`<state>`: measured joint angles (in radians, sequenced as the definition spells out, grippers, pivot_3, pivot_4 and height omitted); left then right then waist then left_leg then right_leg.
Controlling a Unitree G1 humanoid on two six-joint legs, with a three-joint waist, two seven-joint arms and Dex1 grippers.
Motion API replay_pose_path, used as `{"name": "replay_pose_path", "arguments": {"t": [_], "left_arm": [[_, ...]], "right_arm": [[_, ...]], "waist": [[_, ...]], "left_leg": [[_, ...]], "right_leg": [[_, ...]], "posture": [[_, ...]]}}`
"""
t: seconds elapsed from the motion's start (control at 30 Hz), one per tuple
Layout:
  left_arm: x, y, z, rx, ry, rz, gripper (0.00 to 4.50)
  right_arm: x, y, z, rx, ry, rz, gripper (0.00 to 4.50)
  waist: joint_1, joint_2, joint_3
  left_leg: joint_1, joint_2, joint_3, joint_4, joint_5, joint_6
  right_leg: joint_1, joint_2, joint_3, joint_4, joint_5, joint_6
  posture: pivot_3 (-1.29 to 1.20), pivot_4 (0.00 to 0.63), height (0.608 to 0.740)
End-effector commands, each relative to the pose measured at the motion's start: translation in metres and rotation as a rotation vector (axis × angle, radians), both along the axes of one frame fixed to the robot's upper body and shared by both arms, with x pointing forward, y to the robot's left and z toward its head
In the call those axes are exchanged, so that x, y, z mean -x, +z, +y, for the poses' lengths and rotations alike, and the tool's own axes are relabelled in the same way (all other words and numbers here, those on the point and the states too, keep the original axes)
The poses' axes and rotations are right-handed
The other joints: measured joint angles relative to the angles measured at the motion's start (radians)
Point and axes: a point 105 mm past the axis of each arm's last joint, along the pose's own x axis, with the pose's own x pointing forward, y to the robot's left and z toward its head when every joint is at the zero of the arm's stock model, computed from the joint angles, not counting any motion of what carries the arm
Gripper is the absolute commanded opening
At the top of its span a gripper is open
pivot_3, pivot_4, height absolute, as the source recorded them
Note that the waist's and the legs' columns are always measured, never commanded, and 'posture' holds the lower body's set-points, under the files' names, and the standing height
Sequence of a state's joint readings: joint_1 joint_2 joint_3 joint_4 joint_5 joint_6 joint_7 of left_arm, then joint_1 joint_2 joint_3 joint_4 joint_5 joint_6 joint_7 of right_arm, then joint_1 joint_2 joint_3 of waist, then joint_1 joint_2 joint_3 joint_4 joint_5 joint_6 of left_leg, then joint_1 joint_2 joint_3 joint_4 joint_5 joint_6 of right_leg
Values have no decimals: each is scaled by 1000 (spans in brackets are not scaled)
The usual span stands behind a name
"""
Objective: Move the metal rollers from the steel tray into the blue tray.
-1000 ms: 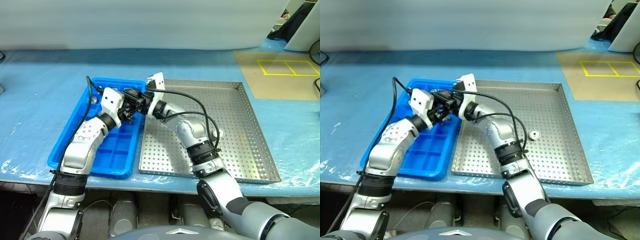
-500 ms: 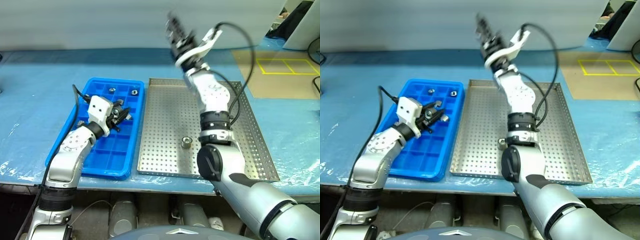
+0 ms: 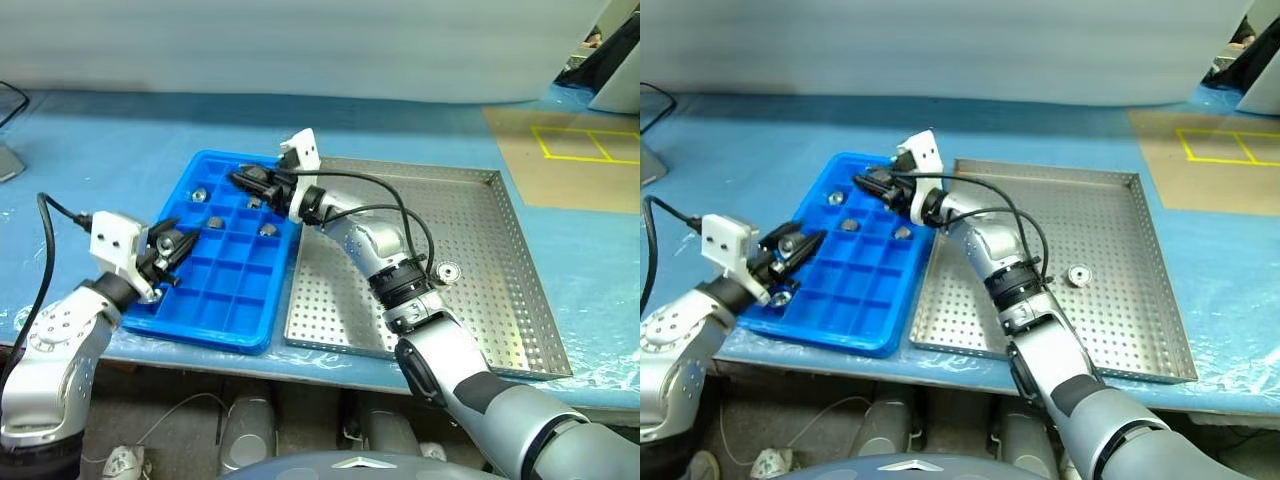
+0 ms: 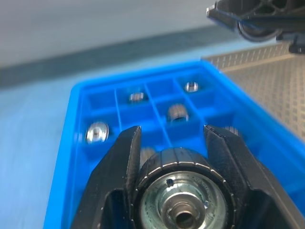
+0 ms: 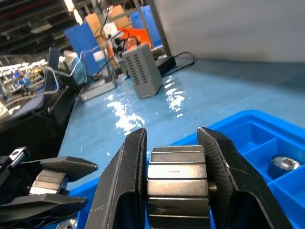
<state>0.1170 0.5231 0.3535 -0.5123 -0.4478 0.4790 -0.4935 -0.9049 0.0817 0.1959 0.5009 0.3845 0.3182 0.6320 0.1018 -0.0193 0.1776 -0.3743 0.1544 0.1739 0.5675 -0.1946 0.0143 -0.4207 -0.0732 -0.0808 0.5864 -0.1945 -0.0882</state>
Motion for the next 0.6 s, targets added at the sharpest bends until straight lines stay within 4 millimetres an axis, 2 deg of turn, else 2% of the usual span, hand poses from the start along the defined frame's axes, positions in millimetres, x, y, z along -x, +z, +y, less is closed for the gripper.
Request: {"name": "replay_pose_path", "arguments": {"t": [0.03,0.13,0.3,0.53,0.57,0.6], "left_arm": [[9,11,-7,-34,-6,-52,1755],[6,5,-6,-27,37,-47,1755],[-4,-20,-5,-86,73,10,1755],[-18,-31,-17,-80,62,13,1755],[-20,-32,-17,-83,66,12,2467],[-21,-32,-17,-82,67,16,2679]], "right_arm": [[8,1,11,42,48,-94,1244],[11,-4,13,50,65,-89,1244],[13,-14,12,87,65,-101,1244],[10,-24,5,97,38,-72,1244],[10,-24,5,96,37,-68,1244],[12,-26,5,99,39,-64,1244]], "waist": [[4,0,0],[11,0,0],[18,0,0],[19,-1,0],[19,-1,0],[18,-1,0]], "left_leg": [[1,0,0,0,0,0],[2,0,0,-1,0,-1],[4,0,0,-1,0,-1],[4,0,0,-2,1,-1],[4,0,0,-2,1,-1],[4,0,0,-2,1,-1]], "right_leg": [[0,0,0,0,0,0],[1,0,0,0,0,0],[3,0,0,0,0,0],[3,0,1,0,0,0],[3,0,1,0,0,0],[3,0,1,1,0,0]], "posture": [[276,150,740],[278,150,740],[256,150,740],[224,150,740],[224,150,740],[216,150,740]]}}
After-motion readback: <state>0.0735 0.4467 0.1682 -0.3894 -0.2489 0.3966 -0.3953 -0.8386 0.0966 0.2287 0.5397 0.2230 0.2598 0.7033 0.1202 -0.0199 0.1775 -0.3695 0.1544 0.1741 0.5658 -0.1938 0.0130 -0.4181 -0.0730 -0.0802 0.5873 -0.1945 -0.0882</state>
